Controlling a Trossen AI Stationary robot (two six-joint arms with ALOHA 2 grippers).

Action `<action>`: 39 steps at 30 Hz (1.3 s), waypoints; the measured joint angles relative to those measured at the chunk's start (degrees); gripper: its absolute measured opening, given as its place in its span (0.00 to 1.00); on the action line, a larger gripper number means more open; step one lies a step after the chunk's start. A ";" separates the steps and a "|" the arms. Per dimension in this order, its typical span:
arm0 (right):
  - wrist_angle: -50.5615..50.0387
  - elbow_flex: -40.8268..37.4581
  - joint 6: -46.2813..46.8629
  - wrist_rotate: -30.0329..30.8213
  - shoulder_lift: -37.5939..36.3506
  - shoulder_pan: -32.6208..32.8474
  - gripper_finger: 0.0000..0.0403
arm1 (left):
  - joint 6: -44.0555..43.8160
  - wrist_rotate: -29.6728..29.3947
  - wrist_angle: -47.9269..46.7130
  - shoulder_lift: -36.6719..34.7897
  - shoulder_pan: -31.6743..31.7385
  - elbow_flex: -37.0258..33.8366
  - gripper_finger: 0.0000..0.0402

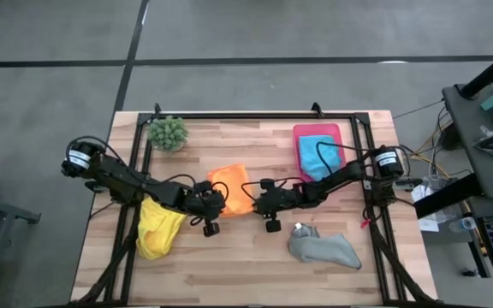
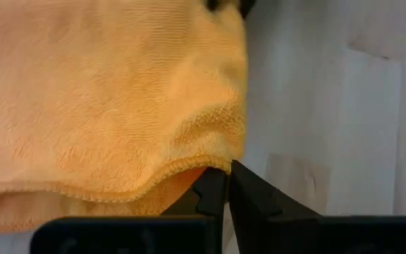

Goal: Fold microfiber towels
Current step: Fold the orange microfiber cloth

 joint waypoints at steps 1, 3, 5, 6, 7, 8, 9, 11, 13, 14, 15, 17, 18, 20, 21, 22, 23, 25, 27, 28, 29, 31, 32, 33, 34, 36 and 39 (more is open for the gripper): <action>0.26 0.00 -0.02 0.66 -0.04 0.00 0.21 | -0.01 0.00 -0.06 0.00 0.00 0.03 0.00; 0.07 0.00 -0.02 1.04 -0.30 0.00 0.17 | 0.17 0.03 -0.04 0.00 0.00 0.09 0.00; 0.01 0.00 -0.02 1.06 -0.39 0.06 0.12 | 0.21 0.18 -0.32 0.00 0.00 0.07 0.00; -0.04 0.00 -0.02 1.04 -0.41 0.13 0.09 | 0.21 0.40 -0.32 0.00 0.00 0.03 0.00; -0.04 0.00 0.03 1.04 -0.41 0.25 0.06 | 0.17 1.05 -0.27 -0.02 0.00 -0.11 0.00; -0.11 0.00 0.06 1.04 -0.41 0.33 0.04 | 0.13 1.47 -0.31 -0.02 0.00 -0.23 0.00; -0.12 0.00 0.09 1.04 -0.41 0.39 0.03 | 0.10 2.30 -0.32 -0.02 0.00 -0.29 0.00; -0.12 0.00 0.40 1.13 -0.41 0.50 0.03 | 0.08 3.63 -0.25 -0.03 -0.14 -0.37 0.00; -0.13 0.00 1.11 1.53 -0.44 0.50 0.03 | 0.03 4.26 0.14 -0.04 -0.41 -0.41 0.00; -0.14 0.00 1.38 1.55 -0.48 0.50 0.03 | 0.03 4.37 0.41 -0.04 -0.62 -0.45 0.00; -0.14 0.00 1.57 1.64 -0.51 0.50 0.03 | 0.03 4.37 0.84 -0.04 -0.74 -0.51 0.00; -0.16 0.00 2.07 1.67 -0.52 0.50 0.02 | 0.02 4.47 2.04 0.08 -1.01 -0.54 0.00; -0.24 0.00 2.36 1.67 -0.52 0.50 0.02 | 0.01 4.57 2.31 0.09 -1.15 -0.56 0.00; -0.63 0.00 2.69 1.81 -0.55 0.58 0.02 | -0.03 5.25 3.27 0.09 -1.37 -0.77 0.00; -1.00 0.00 2.71 2.00 -0.68 0.62 0.02 | -0.08 5.55 3.86 0.09 -1.46 -1.04 0.00; -1.41 0.00 2.73 2.43 -0.81 0.70 0.02 | -0.25 5.85 4.40 0.09 -1.46 -1.46 0.00; -1.74 0.00 2.79 3.10 -1.01 0.74 0.02 | -0.98 6.05 4.53 0.11 -1.49 -1.72 0.00; -2.55 0.00 2.82 3.95 -1.41 0.76 0.02 | -2.66 6.18 4.65 0.15 -1.49 -2.22 0.00; -2.99 0.02 2.76 4.40 -1.69 0.76 0.02 | -3.13 6.24 4.62 0.16 -1.44 -2.54 0.00; -3.07 0.02 2.75 4.45 -1.73 0.74 0.02 | -3.14 6.26 4.64 0.23 -1.45 -2.57 0.00; -3.11 0.02 2.75 4.47 -1.78 0.74 0.02 | -3.16 6.38 4.74 0.44 -1.46 -2.57 0.01; -3.56 0.02 2.76 4.51 -1.81 0.74 0.02 | -3.18 7.14 4.65 0.61 -1.46 -2.64 0.04; -3.61 0.02 2.93 4.54 -1.81 0.74 0.02 | -3.18 7.64 4.68 0.61 -1.46 -2.64 0.06; -3.74 0.02 3.15 4.56 -1.81 0.74 0.02 | -3.20 8.31 4.99 0.90 -1.46 -2.64 0.09; -4.01 0.02 3.29 4.56 -1.83 0.74 0.02 | -3.28 8.95 5.33 1.27 -1.46 -2.64 0.11; -4.63 0.02 3.45 4.56 -1.83 0.74 0.02 | -3.29 9.53 5.51 1.99 -1.46 -2.71 0.18; -5.02 0.02 4.42 4.50 -1.83 0.74 0.02 | -3.29 10.81 7.04 3.14 -1.46 -2.57 0.29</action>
